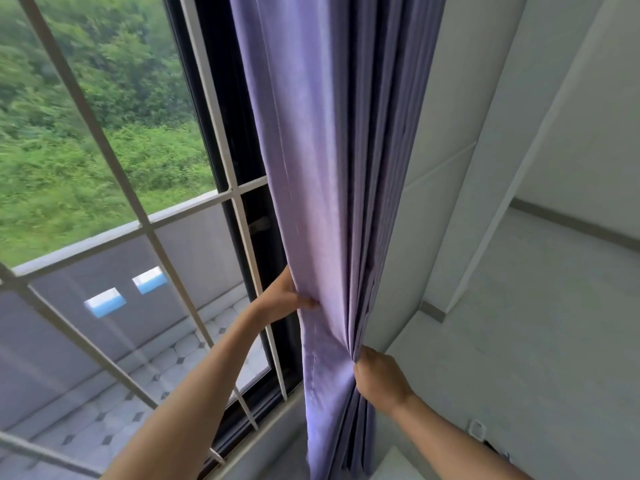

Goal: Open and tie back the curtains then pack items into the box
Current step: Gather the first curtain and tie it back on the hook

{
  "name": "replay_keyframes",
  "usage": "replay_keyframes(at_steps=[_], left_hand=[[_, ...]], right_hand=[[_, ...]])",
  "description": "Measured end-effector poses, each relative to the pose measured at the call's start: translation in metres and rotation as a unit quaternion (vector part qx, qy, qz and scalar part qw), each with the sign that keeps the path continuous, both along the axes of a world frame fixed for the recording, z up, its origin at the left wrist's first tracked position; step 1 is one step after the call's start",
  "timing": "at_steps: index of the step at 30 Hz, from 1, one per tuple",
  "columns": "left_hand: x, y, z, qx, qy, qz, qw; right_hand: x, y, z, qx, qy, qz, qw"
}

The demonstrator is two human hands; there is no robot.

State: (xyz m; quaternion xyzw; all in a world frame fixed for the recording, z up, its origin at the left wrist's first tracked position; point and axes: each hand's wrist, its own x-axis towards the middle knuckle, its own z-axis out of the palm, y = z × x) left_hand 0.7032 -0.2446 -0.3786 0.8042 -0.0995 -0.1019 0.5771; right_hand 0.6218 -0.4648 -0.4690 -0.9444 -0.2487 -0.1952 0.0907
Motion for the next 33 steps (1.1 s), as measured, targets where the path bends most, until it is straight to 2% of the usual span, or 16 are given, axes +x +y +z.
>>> replay_keyframes(at_steps=[3,10,18,21,24,30,33], left_hand=[[-0.004,0.002,0.0,0.003,0.021,-0.001,1.0],[-0.012,-0.017,0.01,-0.002,0.07,-0.027,0.997],[-0.011,-0.025,0.003,-0.03,0.087,-0.015,0.996],[-0.01,-0.022,-0.001,-0.026,0.103,0.015,0.994],[-0.01,-0.018,0.001,-0.022,0.109,0.006,0.994],[-0.031,-0.016,-0.01,-0.053,0.046,0.077,0.995],[-0.049,-0.016,-0.035,0.063,-0.07,0.173,0.98]], right_hand=[[0.002,-0.001,-0.003,0.013,0.028,-0.002,1.0],[0.002,-0.014,-0.008,0.026,-0.015,0.024,0.999],[0.002,-0.015,-0.011,0.009,0.0,-0.025,1.0],[0.003,-0.009,-0.008,0.027,0.047,-0.06,0.997],[0.002,-0.005,-0.003,0.03,0.037,-0.056,0.997],[0.011,0.009,-0.013,0.076,0.046,-0.13,0.988],[0.018,0.016,-0.013,0.078,0.02,-0.146,0.986]])
